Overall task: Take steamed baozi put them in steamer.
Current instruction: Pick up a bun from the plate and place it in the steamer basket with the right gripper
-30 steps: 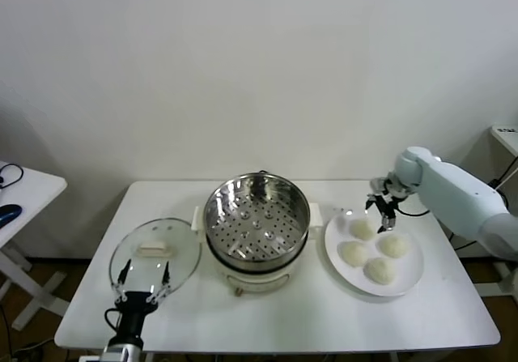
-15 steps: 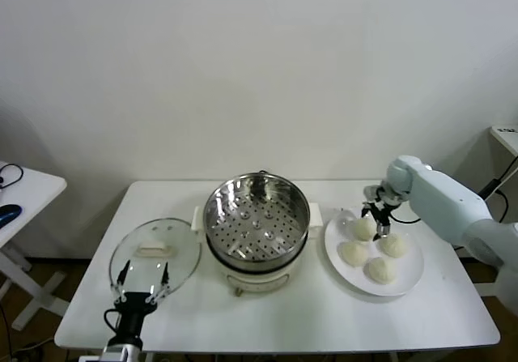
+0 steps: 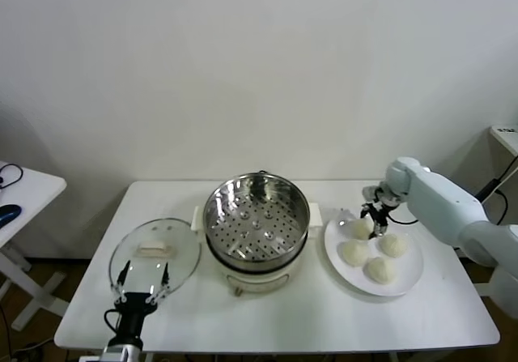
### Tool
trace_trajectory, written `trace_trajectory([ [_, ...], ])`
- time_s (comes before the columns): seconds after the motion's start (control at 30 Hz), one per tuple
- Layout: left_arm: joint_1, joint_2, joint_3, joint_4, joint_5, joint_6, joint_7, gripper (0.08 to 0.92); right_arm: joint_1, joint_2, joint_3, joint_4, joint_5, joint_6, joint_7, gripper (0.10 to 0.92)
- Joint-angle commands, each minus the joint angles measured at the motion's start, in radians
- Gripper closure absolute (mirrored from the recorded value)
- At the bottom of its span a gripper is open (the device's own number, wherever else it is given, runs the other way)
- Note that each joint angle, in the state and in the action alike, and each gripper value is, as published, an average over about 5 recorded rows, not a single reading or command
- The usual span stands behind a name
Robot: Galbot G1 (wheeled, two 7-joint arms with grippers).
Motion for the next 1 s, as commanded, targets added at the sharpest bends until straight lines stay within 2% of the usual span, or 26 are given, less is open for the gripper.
trace_trajectory([
  [0.03, 0.001, 0.0, -0.002, -0.002, 0.0, 0.001, 0.0, 0.177, -0.003, 0.012, 0.03, -0.022, -0.021, 0.015, 0.001, 0.349],
  [0.3, 0.004, 0.001, -0.005, -0.005, 0.0, 0.002, 0.0, 0.177, 0.068, -0.014, -0.014, 0.077, 0.021, 0.053, -0.007, 0.353],
  [0.67, 0.012, 0.003, -0.006, -0.013, 0.004, 0.001, 0.0, 0.177, 0.438, -0.138, -0.27, 0.556, 0.137, 0.125, -0.032, 0.36],
  [1.0, 0.023, 0.004, 0.011, -0.025, 0.024, 0.005, -0.003, 0.177, 0.714, -0.06, -0.381, 0.777, 0.128, 0.204, -0.055, 0.356],
])
